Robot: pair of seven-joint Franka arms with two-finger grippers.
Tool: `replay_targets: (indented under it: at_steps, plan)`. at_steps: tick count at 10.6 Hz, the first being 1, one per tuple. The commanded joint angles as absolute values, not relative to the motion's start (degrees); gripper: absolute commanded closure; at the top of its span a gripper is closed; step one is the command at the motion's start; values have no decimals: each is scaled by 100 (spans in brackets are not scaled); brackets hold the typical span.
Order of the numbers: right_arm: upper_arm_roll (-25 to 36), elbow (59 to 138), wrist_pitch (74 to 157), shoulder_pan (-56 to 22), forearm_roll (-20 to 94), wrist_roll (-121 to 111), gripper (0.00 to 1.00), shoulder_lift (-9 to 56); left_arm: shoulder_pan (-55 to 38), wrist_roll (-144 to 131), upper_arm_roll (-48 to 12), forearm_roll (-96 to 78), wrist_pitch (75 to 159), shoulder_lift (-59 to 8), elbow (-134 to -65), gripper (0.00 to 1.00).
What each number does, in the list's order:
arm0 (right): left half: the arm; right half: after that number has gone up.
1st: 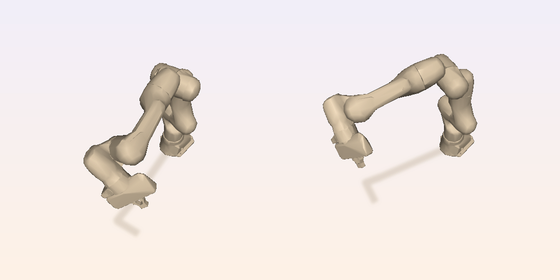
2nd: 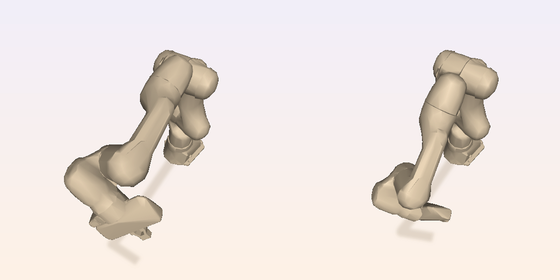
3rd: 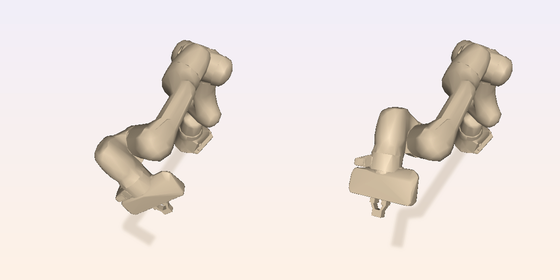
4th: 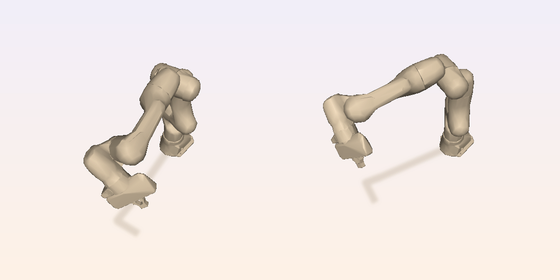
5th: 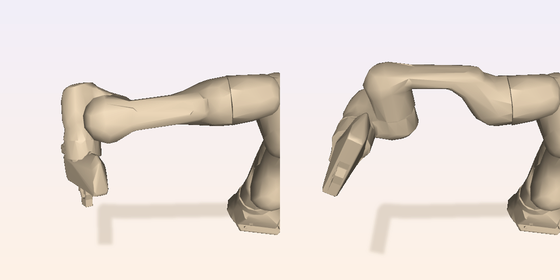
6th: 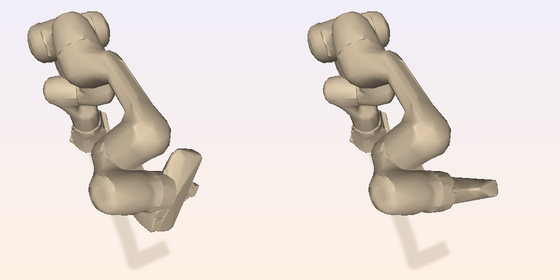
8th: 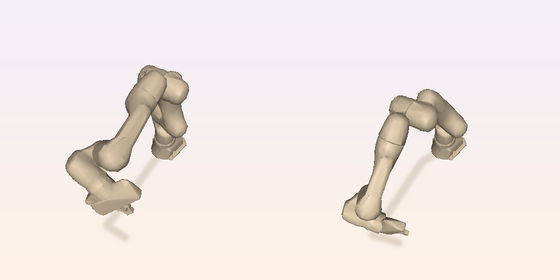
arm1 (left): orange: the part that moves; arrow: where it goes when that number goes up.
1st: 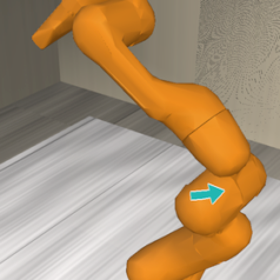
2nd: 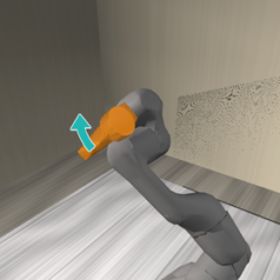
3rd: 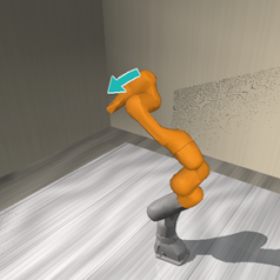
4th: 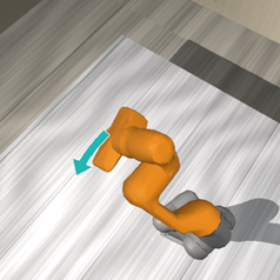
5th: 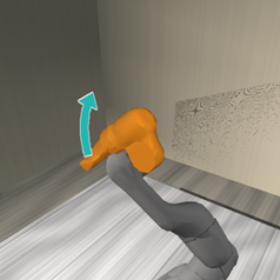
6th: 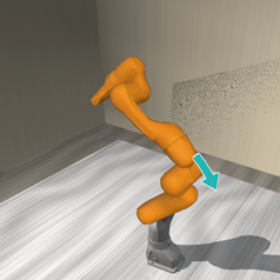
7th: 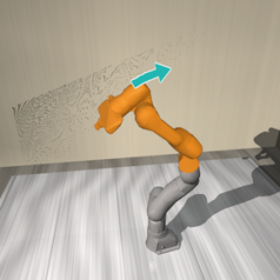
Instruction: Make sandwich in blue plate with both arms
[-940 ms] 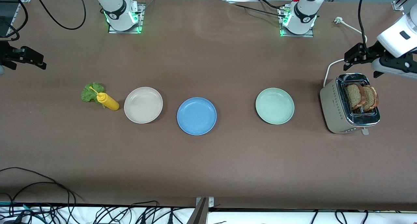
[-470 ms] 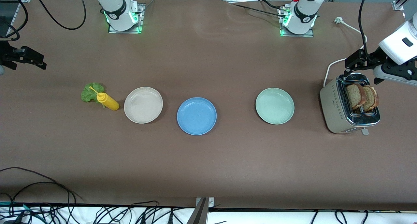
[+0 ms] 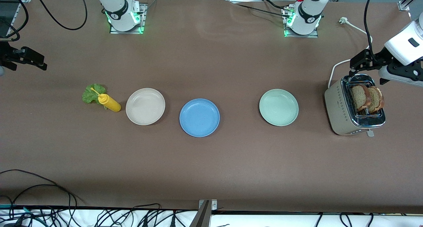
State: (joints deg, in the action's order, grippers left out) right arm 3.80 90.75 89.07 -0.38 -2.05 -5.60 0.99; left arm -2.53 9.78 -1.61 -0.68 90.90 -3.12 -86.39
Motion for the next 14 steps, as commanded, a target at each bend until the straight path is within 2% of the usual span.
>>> replay_targets:
  at_steps: [1, 4, 14]
  plan:
    - [369, 9097, 8903, -35, -132, -527, 0, 9, -193, 958, -141, -141, 8868, -290, -8499, 0]
    - [360, 9088, 8895, -44, -114, -519, 0, 0, -132, 940, -114, -88, 8649, -290, -8499, 0]
    - [352, 9035, 8807, -44, -123, -571, 0, -44, -35, 940, -149, -79, 8666, -272, -8499, 0]
